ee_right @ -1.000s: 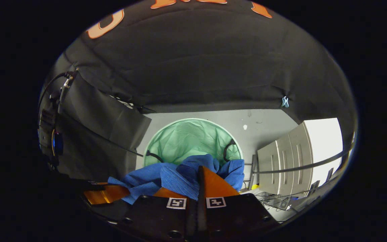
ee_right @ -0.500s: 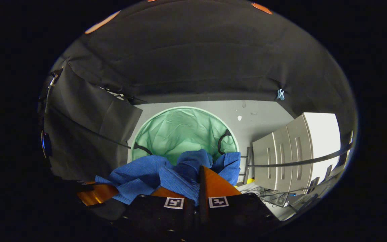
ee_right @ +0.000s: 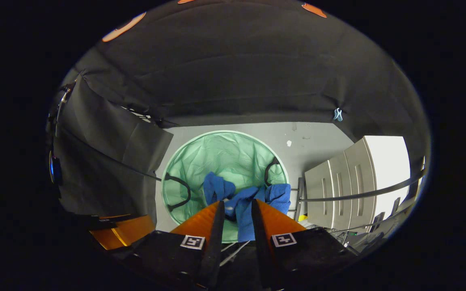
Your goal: Grasp the clothes on the hanger with both hands and then place them into the laundry hamper below.
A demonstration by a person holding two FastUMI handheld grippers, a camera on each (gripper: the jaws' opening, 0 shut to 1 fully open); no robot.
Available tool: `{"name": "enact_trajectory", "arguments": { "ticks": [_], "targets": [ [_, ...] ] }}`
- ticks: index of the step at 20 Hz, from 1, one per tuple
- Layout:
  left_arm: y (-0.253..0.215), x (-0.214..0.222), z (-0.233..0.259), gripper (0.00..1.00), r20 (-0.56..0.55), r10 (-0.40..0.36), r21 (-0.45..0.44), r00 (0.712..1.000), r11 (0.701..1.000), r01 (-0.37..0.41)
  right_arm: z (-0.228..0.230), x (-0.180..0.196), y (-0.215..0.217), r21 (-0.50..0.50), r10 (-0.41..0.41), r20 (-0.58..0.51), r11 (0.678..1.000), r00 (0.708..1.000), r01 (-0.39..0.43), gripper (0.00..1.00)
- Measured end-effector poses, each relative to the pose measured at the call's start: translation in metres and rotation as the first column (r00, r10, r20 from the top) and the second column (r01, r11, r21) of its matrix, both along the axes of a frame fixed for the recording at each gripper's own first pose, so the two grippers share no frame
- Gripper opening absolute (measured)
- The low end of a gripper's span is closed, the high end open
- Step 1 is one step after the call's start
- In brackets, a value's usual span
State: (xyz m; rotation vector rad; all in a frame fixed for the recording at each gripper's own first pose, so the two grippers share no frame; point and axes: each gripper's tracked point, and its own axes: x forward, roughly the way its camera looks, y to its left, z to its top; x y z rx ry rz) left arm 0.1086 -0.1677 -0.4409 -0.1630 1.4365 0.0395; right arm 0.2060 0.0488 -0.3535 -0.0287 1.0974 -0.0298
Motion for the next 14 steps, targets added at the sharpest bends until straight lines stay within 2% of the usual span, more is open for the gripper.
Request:
{"name": "enact_trajectory", "arguments": {
  "ticks": [1,2,5,6,7,9,10,11,12,14],
  "targets": [
    [0.001,-0.002,0.000,0.82,-0.002,0.000,0.002,1.000,1.000,0.000,0.000,-0.001,0.002,0.008,0.001,-0.002,1.000,1.000,-0.001,0.36],
    [0.003,-0.006,0.001,0.81,-0.007,0.000,0.001,1.000,1.000,0.000,-0.002,-0.005,0.001,0.005,0.003,-0.005,1.000,1.000,-0.003,0.53],
    [0.006,-0.008,0.005,0.85,-0.001,0.003,-0.004,1.000,1.000,-0.003,-0.001,-0.008,0.000,-0.008,0.018,-0.005,1.000,1.000,-0.018,0.60],
    [0.007,-0.008,0.004,0.93,0.003,0.001,0.000,1.000,1.000,-0.001,-0.001,-0.009,0.001,-0.007,0.017,-0.006,1.000,1.000,-0.018,0.63],
    [0.009,-0.010,0.007,0.96,0.004,0.003,0.002,1.000,1.000,-0.003,0.000,-0.011,0.001,-0.006,0.017,-0.005,1.000,1.000,-0.017,0.66],
    [0.010,-0.012,0.010,0.96,0.010,0.011,0.000,1.000,1.000,-0.011,0.005,-0.012,0.003,0.004,0.013,-0.003,1.000,1.000,-0.013,0.75],
    [0.010,-0.012,0.010,0.96,0.018,0.013,-0.004,1.000,1.000,-0.012,0.009,-0.011,0.003,0.007,0.017,0.007,1.000,1.000,-0.017,0.68],
    [0.012,-0.013,0.014,0.96,0.026,0.011,-0.009,1.000,1.000,-0.010,0.013,-0.010,0.002,0.005,0.028,0.015,1.000,0.999,-0.028,0.79],
    [0.016,-0.014,0.016,0.96,0.037,0.006,-0.008,0.999,1.000,-0.006,0.019,-0.010,-0.001,-0.004,0.039,0.024,0.999,0.999,-0.039,0.82],
    [0.024,-0.015,0.028,0.98,0.068,0.010,-0.007,0.998,1.000,-0.009,0.032,-0.010,-0.005,-0.013,0.047,0.054,0.999,0.997,-0.047,0.94]
  ]
}}
